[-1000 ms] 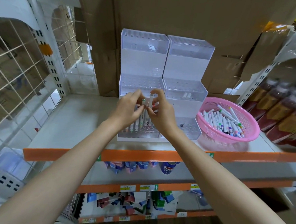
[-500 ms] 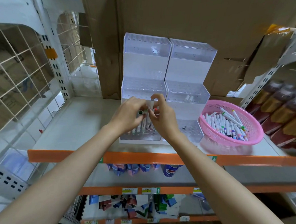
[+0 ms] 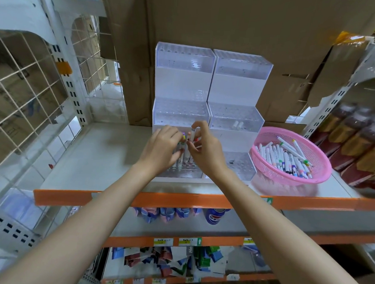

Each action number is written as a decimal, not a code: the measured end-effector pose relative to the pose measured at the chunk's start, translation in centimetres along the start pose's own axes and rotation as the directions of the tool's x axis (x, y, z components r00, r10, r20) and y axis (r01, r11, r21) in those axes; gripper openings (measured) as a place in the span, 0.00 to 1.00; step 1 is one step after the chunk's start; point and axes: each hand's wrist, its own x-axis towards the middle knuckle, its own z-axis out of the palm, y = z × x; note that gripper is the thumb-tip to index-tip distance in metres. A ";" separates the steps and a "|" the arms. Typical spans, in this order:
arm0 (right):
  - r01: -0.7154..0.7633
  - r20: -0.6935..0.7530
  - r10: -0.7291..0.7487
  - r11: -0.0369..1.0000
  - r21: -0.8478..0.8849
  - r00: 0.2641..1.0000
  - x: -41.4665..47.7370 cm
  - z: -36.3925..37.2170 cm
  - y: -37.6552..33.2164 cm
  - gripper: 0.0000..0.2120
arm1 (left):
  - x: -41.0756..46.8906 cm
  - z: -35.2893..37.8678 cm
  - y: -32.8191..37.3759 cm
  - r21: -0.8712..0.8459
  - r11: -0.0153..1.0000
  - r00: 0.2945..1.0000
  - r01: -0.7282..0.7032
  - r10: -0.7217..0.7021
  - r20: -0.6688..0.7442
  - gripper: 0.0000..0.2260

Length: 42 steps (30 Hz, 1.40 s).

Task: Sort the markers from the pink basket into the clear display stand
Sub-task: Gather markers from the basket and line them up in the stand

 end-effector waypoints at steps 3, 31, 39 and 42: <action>-0.002 0.012 0.002 1.000 -0.012 1.000 0.1 -0.3 0.1 0.16 | -0.3 0.2 0.2 0.044 0.999 1.000 -0.022 0.022 -0.003 0.11; 0.104 0.186 -0.067 0.975 -0.195 0.980 0.1 -0.2 0.7 0.15 | -1.6 -0.5 -0.6 0.002 1.000 0.999 -0.007 0.007 0.033 0.18; 0.143 0.215 -0.095 0.965 -0.219 0.972 -0.3 -0.1 0.7 0.17 | -1.7 -0.6 -0.7 -0.004 1.000 0.999 -0.009 0.009 0.049 0.18; 0.181 0.210 -0.132 0.955 -0.235 0.969 -0.1 -0.2 0.7 0.15 | -1.6 -0.6 -0.5 -0.003 1.000 0.999 0.001 -0.001 0.052 0.18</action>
